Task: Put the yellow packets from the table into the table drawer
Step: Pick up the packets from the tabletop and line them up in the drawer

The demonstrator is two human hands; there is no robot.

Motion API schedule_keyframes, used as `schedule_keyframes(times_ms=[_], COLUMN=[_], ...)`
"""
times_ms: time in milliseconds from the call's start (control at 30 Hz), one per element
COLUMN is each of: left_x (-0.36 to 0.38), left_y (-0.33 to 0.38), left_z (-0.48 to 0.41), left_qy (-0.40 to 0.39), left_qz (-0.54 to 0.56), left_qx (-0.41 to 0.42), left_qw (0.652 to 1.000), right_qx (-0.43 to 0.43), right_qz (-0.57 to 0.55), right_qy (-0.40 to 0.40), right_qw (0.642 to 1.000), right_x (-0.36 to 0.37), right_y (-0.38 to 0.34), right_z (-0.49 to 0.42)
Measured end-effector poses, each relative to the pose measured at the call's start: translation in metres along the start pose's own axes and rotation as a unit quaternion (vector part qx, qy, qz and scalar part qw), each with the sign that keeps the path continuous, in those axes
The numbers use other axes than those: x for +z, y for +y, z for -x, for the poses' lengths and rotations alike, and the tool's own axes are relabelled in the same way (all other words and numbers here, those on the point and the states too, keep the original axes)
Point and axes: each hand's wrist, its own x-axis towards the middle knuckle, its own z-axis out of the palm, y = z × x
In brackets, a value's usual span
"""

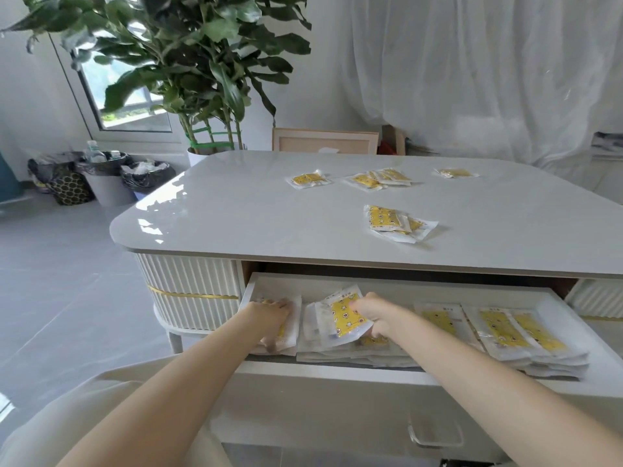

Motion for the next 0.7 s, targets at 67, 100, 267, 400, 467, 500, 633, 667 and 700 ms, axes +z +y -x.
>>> schedule_keyframes(times_ms=[67, 100, 267, 400, 467, 500, 633, 667, 700], left_x=[0.0, -0.002, -0.01, -0.012, -0.013, -0.013, -0.012, -0.012, -0.013], left_y=[0.0, 0.0, 0.006, 0.027, 0.042, 0.048, 0.057, 0.056, 0.055], left_z=[0.0, 0.002, 0.008, 0.005, 0.002, -0.001, -0.015, -0.017, -0.02], left_qy=[-0.001, -0.005, -0.012, -0.001, 0.008, 0.012, 0.02, 0.019, 0.017], left_qz=[0.004, 0.008, 0.041, 0.087, 0.098, 0.094, 0.074, 0.069, 0.064], left_qx=[0.002, 0.004, 0.017, 0.067, 0.086, 0.09, 0.095, 0.097, 0.1], left_qw=[1.0, 1.0, 0.999, 0.994, 0.991, 0.991, 0.993, 0.993, 0.993], right_qx=[0.005, 0.004, -0.041, -0.037, -0.035, -0.031, -0.016, -0.014, -0.013], right_qz=[0.028, 0.048, 0.105, 0.147, 0.157, 0.157, 0.145, 0.143, 0.136], right_qy=[0.006, 0.004, -0.006, 0.008, 0.029, 0.043, 0.092, 0.093, 0.09], right_qw=[1.0, 0.999, 0.994, 0.988, 0.987, 0.986, 0.985, 0.985, 0.987], right_x=[0.009, 0.01, -0.011, -0.037, -0.051, -0.056, -0.065, -0.064, -0.063], right_y=[0.001, 0.0, -0.013, -0.015, -0.01, -0.006, 0.009, 0.011, 0.013], right_z=[0.002, 0.002, 0.014, 0.014, 0.013, 0.012, 0.003, -0.002, -0.006])
